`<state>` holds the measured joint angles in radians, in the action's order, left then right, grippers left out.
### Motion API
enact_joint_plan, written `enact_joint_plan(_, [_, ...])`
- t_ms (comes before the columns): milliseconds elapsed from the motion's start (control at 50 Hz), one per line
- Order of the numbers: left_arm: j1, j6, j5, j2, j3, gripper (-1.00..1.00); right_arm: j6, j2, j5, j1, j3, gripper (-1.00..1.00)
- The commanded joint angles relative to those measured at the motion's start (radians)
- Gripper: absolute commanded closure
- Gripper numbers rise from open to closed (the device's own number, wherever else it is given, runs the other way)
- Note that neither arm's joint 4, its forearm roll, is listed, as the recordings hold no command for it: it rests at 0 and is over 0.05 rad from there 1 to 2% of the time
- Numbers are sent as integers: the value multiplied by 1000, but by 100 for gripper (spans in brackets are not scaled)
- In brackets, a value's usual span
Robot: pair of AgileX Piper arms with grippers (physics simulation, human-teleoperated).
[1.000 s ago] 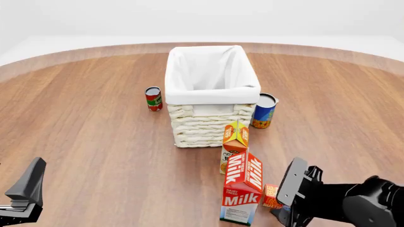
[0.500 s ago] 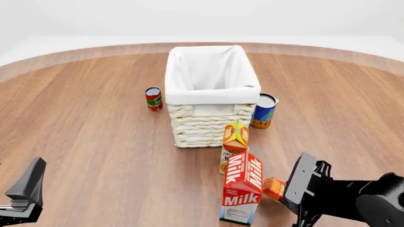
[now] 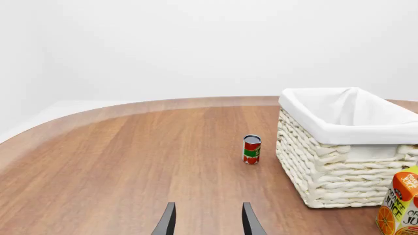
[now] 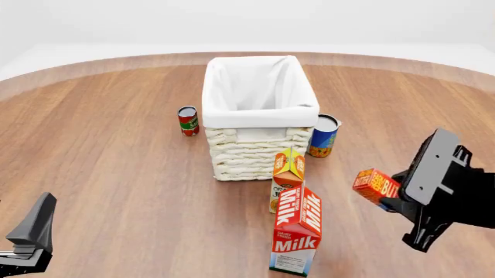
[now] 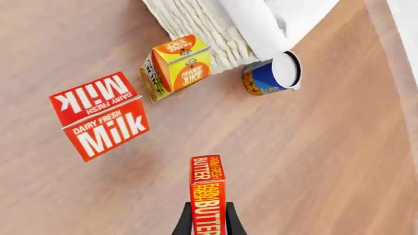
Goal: Pick up the butter and put it in the basket.
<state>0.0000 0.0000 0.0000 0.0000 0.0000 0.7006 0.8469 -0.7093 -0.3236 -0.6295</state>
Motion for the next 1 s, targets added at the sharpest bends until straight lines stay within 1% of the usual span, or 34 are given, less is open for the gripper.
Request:
enact_joint_plan(20, [0,0,0,0,0,-100,15,-52,-110,23,-218,100])
enact_joint_plan(60, [0,0,0,0,0,-100,26,-45,-104,37,-261,100])
enact_joint_plan(100, [0,0,0,0,0,-100,19,-31,-104,42,-303,100])
enact_joint_plan(220, [0,0,0,0,0,-100,8,-27,-108,34,-341,100])
enact_joint_plan(280, [0,0,0,0,0,-100,-6,-24,-110,25,-380,100])
enact_joint_plan(360, [0,0,0,0,0,-100,-58,-11,-113,3,-474,100])
enact_joint_plan(420, [0,0,0,0,0,-100,-124,9,-120,-16,-564,100])
enact_joint_plan(460, [0,0,0,0,0,-100,-141,21,-112,-19,-592,100])
enact_joint_plan(480, [0,0,0,0,0,-100,-151,25,-110,-23,-598,100])
enact_joint_plan(520, [0,0,0,0,0,-100,-144,27,-101,-21,-593,100])
enact_joint_plan(540, [0,0,0,0,0,-100,-167,37,-88,-25,-605,100])
enact_joint_plan(580, [0,0,0,0,0,-100,-169,40,-79,-24,-608,100])
enact_joint_plan(600, [0,0,0,0,0,-100,-183,45,-77,-30,-621,100])
enact_joint_plan(620, [0,0,0,0,0,-100,-203,45,-81,-43,-637,100])
enact_joint_plan(660, [0,0,0,0,0,-100,-206,53,-79,-46,-653,100])
enact_joint_plan(680, [0,0,0,0,0,-100,-228,56,-84,-55,-671,100])
enact_joint_plan(720, [0,0,0,0,0,-100,-234,67,-83,-54,-689,100])
enact_joint_plan(740, [0,0,0,0,0,-100,-257,69,-87,-63,-707,100])
enact_joint_plan(760, [0,0,0,0,0,-100,-257,69,-87,-63,-707,100])
enact_joint_plan(800, [0,0,0,0,0,-100,-287,80,-95,-73,-745,100])
enact_joint_plan(860, [0,0,0,0,0,-100,-288,84,-91,-75,-748,100])
enact_joint_plan(920, [0,0,0,0,0,-100,-313,89,-87,-83,-766,100])
enact_joint_plan(940, [0,0,0,0,0,-100,-347,91,-91,-96,-795,100])
enact_joint_plan(960, [0,0,0,0,0,-100,-349,100,-86,-87,-805,100])
enact_joint_plan(980, [0,0,0,0,0,-100,-359,97,-86,-97,-811,100])
enact_joint_plan(1000, [0,0,0,0,0,-100,-378,98,-86,-100,-823,100])
